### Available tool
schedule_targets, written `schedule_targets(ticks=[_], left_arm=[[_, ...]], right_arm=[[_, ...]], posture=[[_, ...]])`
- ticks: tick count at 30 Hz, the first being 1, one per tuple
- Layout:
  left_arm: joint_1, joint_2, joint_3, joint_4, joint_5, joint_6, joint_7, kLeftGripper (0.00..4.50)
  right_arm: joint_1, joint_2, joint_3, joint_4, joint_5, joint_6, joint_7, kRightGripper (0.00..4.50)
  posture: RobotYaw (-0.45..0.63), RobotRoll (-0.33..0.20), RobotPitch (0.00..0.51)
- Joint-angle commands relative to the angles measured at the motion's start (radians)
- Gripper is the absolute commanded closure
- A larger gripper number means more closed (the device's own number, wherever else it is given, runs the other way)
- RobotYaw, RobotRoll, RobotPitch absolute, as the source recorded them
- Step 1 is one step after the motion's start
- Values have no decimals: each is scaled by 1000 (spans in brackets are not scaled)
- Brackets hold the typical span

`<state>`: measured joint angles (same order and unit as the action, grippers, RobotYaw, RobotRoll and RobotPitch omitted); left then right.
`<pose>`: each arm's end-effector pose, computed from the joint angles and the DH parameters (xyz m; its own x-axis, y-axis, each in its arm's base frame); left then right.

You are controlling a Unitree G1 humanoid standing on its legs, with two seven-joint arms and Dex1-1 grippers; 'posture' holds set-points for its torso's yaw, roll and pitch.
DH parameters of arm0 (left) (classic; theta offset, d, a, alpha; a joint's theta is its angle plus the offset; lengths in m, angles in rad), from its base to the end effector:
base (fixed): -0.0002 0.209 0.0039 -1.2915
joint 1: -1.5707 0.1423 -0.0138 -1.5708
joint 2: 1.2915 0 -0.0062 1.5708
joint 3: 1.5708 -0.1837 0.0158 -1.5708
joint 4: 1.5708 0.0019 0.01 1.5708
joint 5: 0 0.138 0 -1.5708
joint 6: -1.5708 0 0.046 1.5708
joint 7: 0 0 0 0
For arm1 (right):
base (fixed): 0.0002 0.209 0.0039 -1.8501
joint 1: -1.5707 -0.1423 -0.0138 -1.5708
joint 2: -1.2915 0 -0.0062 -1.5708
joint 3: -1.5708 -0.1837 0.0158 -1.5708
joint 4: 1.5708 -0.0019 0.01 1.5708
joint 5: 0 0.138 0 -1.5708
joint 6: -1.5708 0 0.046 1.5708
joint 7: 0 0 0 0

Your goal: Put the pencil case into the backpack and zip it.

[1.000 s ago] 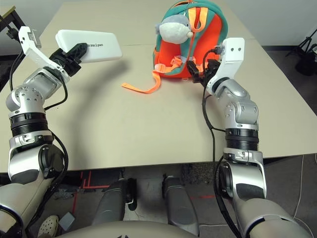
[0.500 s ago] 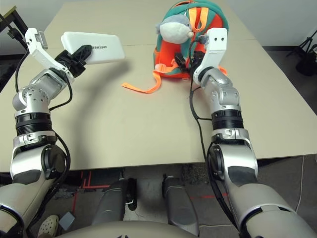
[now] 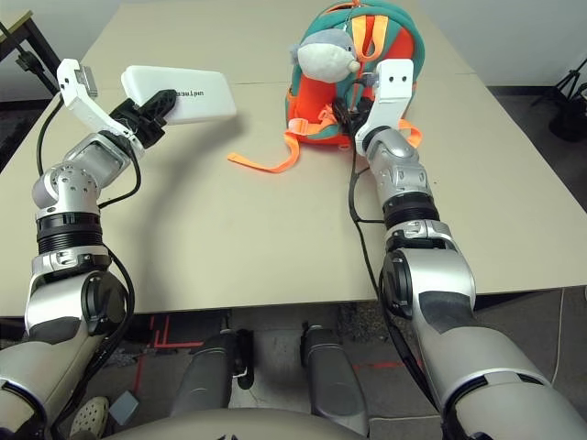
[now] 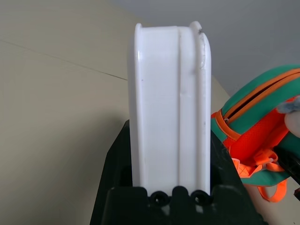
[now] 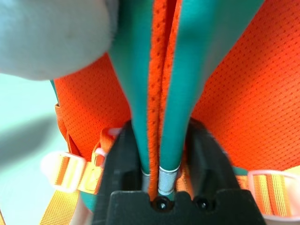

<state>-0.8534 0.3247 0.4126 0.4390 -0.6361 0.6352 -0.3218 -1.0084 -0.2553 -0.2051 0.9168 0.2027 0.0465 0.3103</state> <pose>0.3289 0.2267 0.1901 0.9390 -0.3251 0.1122 0.3331 0.7782 -0.5325 0.3628 -0.1842 0.1683 0.9685 0.2324 0.0894 -0.2399 0.9670 0.0859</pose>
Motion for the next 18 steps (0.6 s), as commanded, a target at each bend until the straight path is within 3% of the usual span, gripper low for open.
schedule_targets(ticks=[1, 5, 14, 18], left_arm=[[-7, -5, -5, -18, 4, -25, -7, 3184], [-8, -10, -9, -17, 8, -38, -12, 3184], [-7, -19, -13, -4, 11, -43, -14, 3184], [-16, -30, -19, 11, 14, -52, -18, 3184]], right_arm=[[17, -4, 13, -29, -10, 0, 18, 3788], [53, -11, 27, -127, -4, 48, 55, 3803], [213, -115, 48, -753, 96, 491, 107, 3803], [255, -149, 36, -926, 126, 626, 94, 3803]], posture=[[-71, 0, 116], [-71, 0, 121], [-97, 0, 129], [-109, 0, 129]])
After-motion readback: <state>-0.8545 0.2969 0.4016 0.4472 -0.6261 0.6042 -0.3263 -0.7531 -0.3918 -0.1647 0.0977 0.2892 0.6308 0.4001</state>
